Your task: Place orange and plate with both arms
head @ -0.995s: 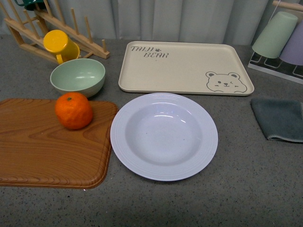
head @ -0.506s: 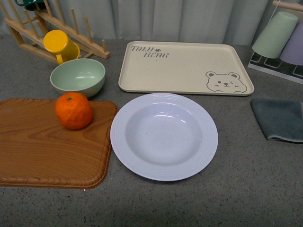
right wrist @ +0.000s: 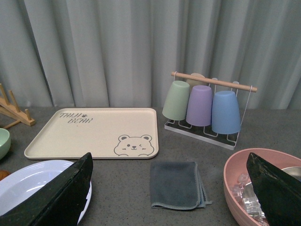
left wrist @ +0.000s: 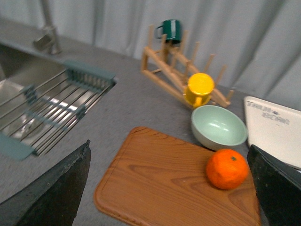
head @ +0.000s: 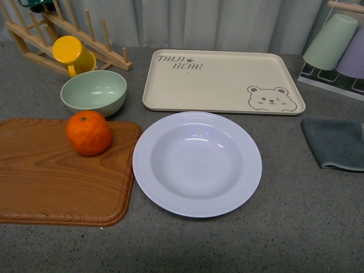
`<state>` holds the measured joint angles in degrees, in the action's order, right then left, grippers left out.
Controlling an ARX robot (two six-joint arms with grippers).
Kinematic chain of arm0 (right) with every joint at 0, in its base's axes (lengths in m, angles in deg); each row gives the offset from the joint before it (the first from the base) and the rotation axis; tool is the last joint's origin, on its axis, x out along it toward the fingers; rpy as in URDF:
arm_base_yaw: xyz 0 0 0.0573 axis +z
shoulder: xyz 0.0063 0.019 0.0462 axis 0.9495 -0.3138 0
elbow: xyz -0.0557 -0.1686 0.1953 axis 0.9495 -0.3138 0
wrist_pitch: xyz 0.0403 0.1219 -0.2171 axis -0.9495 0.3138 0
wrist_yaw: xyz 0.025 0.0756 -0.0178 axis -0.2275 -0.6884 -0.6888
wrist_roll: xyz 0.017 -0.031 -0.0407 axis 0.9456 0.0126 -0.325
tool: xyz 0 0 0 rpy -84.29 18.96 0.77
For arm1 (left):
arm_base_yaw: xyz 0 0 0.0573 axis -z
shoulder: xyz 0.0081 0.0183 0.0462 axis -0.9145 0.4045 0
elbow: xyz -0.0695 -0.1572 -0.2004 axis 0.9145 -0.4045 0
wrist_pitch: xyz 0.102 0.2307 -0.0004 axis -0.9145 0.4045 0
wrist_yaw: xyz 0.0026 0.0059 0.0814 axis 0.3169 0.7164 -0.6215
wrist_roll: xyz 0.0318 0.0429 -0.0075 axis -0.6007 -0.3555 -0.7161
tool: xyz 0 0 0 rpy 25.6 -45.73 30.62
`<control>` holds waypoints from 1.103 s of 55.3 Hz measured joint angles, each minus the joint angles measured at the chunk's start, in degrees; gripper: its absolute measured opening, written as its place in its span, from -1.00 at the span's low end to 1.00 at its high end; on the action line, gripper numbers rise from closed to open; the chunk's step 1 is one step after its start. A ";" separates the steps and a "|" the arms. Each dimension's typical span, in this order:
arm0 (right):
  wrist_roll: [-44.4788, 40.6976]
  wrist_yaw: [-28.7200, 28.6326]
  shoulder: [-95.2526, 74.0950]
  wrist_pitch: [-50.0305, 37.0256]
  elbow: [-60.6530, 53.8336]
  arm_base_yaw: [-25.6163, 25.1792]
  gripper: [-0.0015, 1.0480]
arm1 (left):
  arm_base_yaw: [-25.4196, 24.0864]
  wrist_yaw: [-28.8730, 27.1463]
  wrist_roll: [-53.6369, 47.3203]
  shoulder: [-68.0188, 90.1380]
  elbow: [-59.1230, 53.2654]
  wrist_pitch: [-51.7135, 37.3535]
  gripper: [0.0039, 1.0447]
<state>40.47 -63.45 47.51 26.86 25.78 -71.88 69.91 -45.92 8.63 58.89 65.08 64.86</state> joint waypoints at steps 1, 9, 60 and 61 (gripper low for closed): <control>-0.02 -0.07 0.00 0.00 0.00 0.00 0.83 | -0.35 -0.50 1.25 1.99 0.17 -1.07 0.88; 0.00 -0.07 0.00 0.00 0.00 0.00 0.83 | -2.36 7.50 9.81 26.95 4.66 -19.23 0.88; 0.00 0.00 0.00 0.00 0.00 0.00 0.83 | 5.33 17.79 5.14 103.10 33.33 -47.76 0.88; 0.00 0.00 0.00 0.00 0.00 0.00 0.83 | 5.46 17.81 4.92 103.25 33.35 -47.82 0.88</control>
<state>40.47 -63.45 47.51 26.86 25.78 -71.88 75.37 -28.11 13.55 162.14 98.43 17.03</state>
